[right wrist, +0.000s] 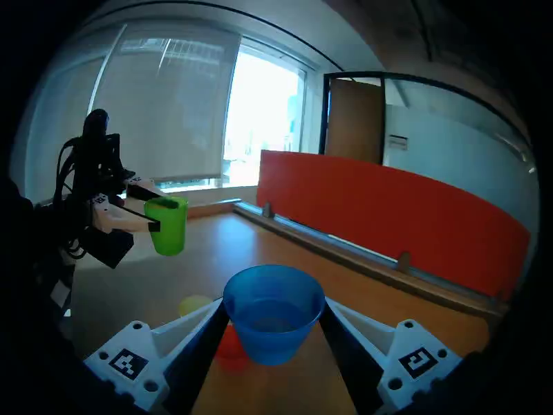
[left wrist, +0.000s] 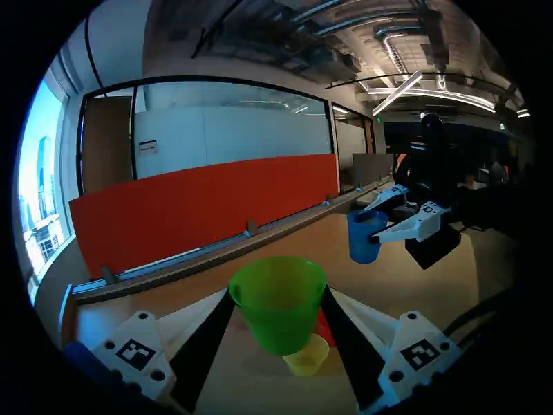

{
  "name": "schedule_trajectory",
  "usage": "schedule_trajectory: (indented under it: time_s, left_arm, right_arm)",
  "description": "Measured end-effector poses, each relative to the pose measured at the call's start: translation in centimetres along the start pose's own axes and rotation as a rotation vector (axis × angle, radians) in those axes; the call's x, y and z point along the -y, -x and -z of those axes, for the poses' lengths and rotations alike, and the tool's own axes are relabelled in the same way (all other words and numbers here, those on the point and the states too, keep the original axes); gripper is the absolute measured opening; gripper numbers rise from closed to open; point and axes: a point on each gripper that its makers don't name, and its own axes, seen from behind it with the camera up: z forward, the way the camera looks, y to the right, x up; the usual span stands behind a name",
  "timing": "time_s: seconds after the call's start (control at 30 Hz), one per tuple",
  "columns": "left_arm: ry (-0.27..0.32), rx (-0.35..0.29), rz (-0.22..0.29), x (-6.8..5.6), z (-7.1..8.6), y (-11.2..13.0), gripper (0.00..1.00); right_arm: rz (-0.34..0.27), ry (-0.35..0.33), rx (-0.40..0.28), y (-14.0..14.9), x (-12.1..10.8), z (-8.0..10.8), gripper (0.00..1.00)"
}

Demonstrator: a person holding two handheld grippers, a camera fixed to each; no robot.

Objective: Pour water

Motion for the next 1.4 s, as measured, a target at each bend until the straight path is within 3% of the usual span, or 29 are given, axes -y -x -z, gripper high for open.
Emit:
schedule_trajectory:
  time_s: [0.2,0.67,1.1,1.4]
  left_arm:
    - [0.006,-0.018,0.000,-0.7,0.3,-0.5,0.87]
    - [-0.002,-0.032,0.021,-0.9,1.0,-0.8,0.87]
    - [0.003,-0.032,0.015,-1.4,1.0,-0.6,0.87]
    - [0.005,-0.029,0.014,-1.5,0.9,-0.6,0.87]
  right_arm:
    - [0.007,-0.003,-0.007,-0.3,0.3,0.5,0.90]
    - [0.013,-0.004,-0.022,-0.7,0.6,1.2,0.90]
    - [-0.030,-0.012,-0.081,-1.6,1.0,1.3,0.90]
    - [-0.024,-0.007,-0.092,-1.5,0.9,1.2,0.91]
